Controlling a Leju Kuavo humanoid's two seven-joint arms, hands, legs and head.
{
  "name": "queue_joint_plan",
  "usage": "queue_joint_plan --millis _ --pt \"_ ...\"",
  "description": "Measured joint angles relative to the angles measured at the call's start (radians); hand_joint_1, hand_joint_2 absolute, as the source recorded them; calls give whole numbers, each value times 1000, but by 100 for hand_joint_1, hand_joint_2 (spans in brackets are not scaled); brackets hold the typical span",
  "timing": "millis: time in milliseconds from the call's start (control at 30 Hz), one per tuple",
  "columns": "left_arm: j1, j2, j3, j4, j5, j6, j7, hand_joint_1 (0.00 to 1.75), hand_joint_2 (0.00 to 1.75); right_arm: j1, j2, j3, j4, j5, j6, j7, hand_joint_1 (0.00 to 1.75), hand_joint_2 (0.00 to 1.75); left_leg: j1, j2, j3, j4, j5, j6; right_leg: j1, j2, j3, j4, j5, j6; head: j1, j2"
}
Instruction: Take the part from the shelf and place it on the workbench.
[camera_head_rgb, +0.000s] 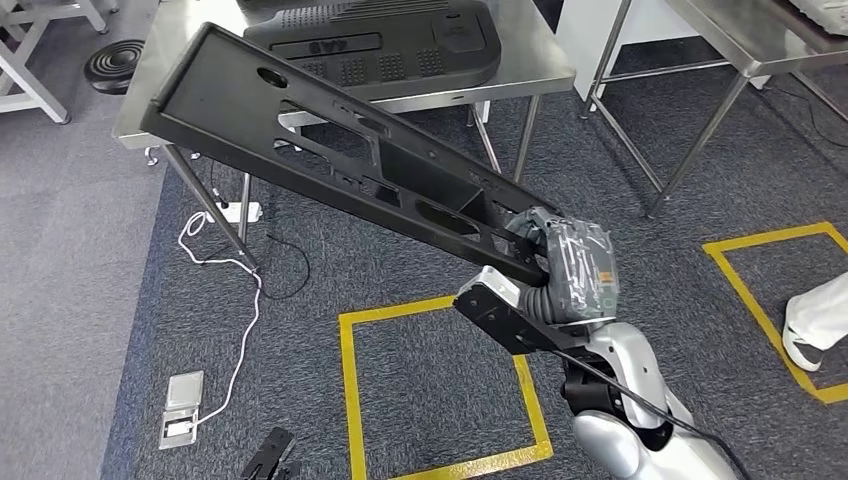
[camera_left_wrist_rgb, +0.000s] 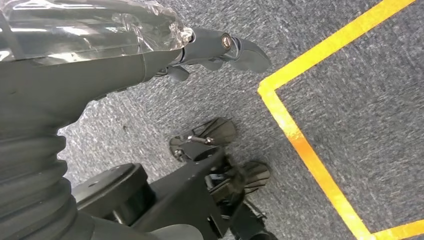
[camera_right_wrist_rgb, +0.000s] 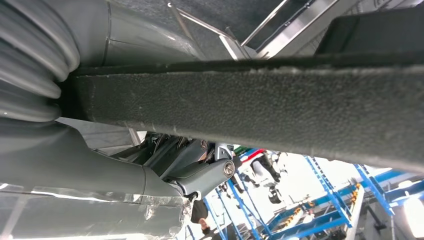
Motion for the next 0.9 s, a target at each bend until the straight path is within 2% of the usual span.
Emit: queue_joint_plan --millis 67,100,133,200,233,267,300,400,467,533,567,600,633,667,700,733,767,800,900 --pt "3 0 0 0 0 0 0 0 175 1 0 0 0 -1 0 0 175 175 4 0 -77 125 -34 -7 0 -1 11 0 -10 -4 -11 0" --pt "5 0 0 0 -1 0 0 0 175 2 0 0 0 -2 1 -2 175 175 5 0 -101 152 -26 -9 0 0 18 0 -16 -5 -14 0" --pt "6 0 0 0 -1 0 0 0 175 3 0 0 0 -4 2 -4 175 175 6 0 -106 139 3 -10 -1 0 27 0 -22 -4 -19 0" --pt "6 0 0 0 -2 0 0 0 175 4 0 0 0 -10 4 -11 175 175 8 1 -72 24 92 -7 -2 1 49 0 -38 2 -28 0" --pt "6 0 0 0 -3 0 -1 0 175 3 1 0 0 -14 6 -15 175 175 7 1 -51 -33 125 -4 -1 2 57 1 -45 6 -32 0" --pt "6 0 0 0 -3 0 -1 0 175 3 1 0 0 -17 7 -17 175 175 5 1 -34 -77 138 2 0 2 62 1 -50 12 -35 0" --pt "6 0 0 0 -3 0 -2 0 175 2 1 1 0 -20 8 -19 175 175 2 1 -27 -97 134 8 1 3 62 1 -54 17 -37 0" --pt "5 0 0 0 -7 1 -3 0 175 1 2 1 0 -24 8 -24 175 175 1 -1 -17 -117 119 27 1 2 63 0 -63 35 -31 0" --pt "5 0 1 0 -9 3 -4 0 175 0 2 1 0 -25 7 -29 175 175 5 0 -4 -129 117 39 -1 1 42 55 -93 42 -20 0" --pt "4 0 1 0 -9 4 -5 0 175 0 3 1 0 -26 6 -31 175 175 3 1 5 -132 111 49 -1 1 -29 183 -142 44 -6 0" --pt "4 0 1 0 -9 5 -5 0 175 1 3 1 0 -27 6 -31 175 175 2 1 9 -132 107 52 0 1 -69 246 -157 45 -1 0" --pt "4 0 2 0 -9 5 -5 0 175 2 3 1 0 -28 6 -31 175 175 0 1 14 -132 102 54 0 1 -98 281 -153 44 3 0" --pt "5 0 2 0 -9 4 -5 0 175 3 3 1 0 -29 6 -31 175 175 -1 0 21 -131 97 54 0 1 -110 278 -129 43 6 0" --pt "5 0 2 0 -9 4 -5 0 175 3 3 1 0 -29 6 -31 175 175 -1 -1 29 -131 91 53 0 1 -102 235 -85 40 9 0" --pt "5 0 2 -1 -9 4 -5 0 175 4 3 1 0 -30 6 -32 175 175 -1 -3 38 -130 83 50 0 1 -82 167 -37 36 13 0" --pt "5 0 2 -1 -9 4 -6 0 175 4 3 1 1 -30 6 -32 175 175 -2 -4 44 -128 76 46 2 1 -61 108 -3 33 15 0" --pt "4 0 2 -1 -9 4 -6 0 175 3 3 1 1 -30 6 -32 175 175 -3 -5 47 -126 70 41 4 1 -42 58 15 29 17 0" --pt "4 -1 2 -1 -9 4 -6 0 175 3 3 1 1 -30 6 -32 175 175 -4 -5 46 -124 66 36 7 2 -33 34 16 25 18 0" --pt "4 -1 2 -1 -9 3 -7 0 175 3 4 1 1 -29 5 -31 175 175 -2 -4 48 -125 58 19 9 4 -24 17 4 12 15 0"
